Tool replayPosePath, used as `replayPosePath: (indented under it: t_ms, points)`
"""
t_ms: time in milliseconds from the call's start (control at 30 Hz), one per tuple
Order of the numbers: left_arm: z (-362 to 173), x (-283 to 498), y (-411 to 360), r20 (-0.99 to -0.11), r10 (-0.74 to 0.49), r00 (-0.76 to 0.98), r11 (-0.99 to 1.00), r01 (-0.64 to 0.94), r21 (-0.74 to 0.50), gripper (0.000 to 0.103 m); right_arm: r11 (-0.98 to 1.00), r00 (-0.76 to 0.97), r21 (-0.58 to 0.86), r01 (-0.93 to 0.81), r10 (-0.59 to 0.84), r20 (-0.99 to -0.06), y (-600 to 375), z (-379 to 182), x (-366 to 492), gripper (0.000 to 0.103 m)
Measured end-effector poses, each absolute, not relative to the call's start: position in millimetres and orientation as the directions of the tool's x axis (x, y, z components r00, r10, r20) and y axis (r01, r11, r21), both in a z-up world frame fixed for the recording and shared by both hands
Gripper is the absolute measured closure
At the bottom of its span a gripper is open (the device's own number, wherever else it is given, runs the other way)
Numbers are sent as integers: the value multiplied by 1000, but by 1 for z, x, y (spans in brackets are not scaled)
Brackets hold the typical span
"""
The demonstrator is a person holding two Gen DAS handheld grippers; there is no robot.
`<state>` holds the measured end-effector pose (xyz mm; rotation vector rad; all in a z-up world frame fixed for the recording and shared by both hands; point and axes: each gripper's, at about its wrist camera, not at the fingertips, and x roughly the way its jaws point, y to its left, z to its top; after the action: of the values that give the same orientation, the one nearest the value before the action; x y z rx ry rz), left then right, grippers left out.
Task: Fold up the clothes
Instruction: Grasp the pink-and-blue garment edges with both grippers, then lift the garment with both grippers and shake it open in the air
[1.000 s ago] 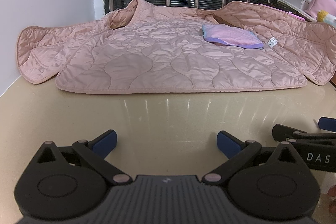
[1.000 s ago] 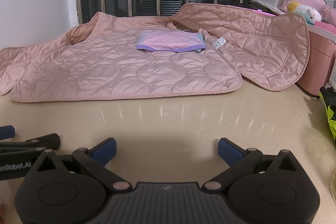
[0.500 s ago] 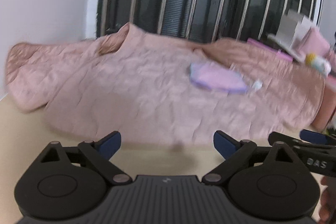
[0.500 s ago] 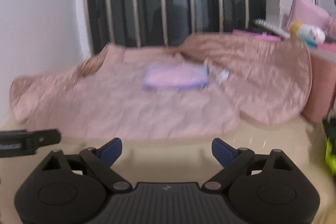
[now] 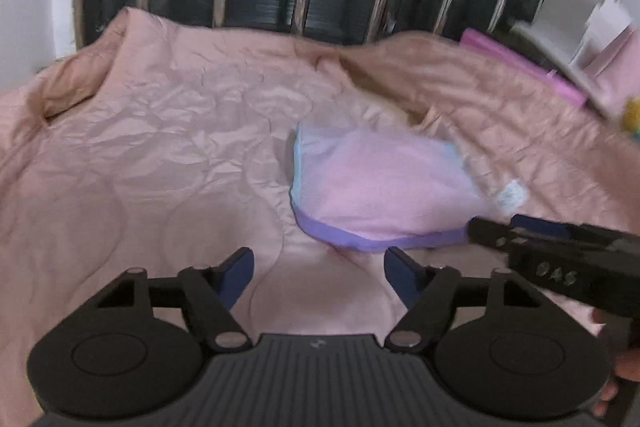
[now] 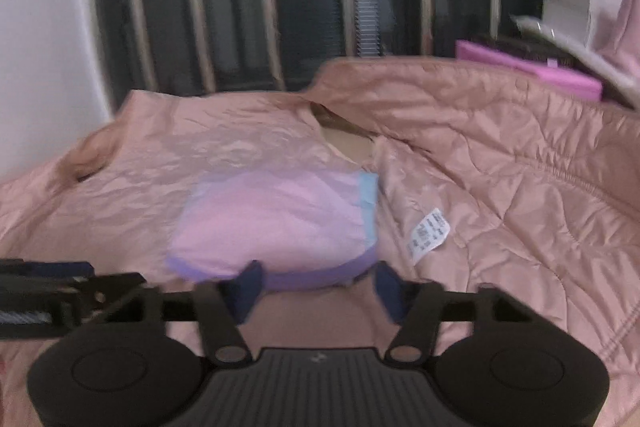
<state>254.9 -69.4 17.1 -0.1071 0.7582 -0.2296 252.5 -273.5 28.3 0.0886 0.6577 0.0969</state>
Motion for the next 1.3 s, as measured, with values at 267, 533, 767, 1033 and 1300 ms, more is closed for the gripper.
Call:
replayPosePath:
  t_ms: [267, 533, 767, 1033, 1300]
  points:
    - [-2, 287, -72, -661, -292, 692, 951, 136, -278, 101, 971, 753, 236, -45, 188, -630, -284, 14, 274, 97]
    - [58, 155, -29, -485, -400, 777, 903, 243, -355, 101, 902, 754, 344, -260, 412, -511, -245, 73, 139, 98]
    - [129, 45, 19, -307, -473, 825, 841, 320, -437, 101, 795, 716, 438, -419, 586, -379, -223, 136, 17, 97]
    - [143, 12, 40, -308, -487, 817, 822, 310, -477, 101, 810, 729, 227, -541, 586, -354, -187, 142, -37, 17]
    - [174, -28, 55, -233, -534, 813, 789, 380, -483, 101, 846, 780, 119, -521, 527, -337, -178, 150, -5, 25]
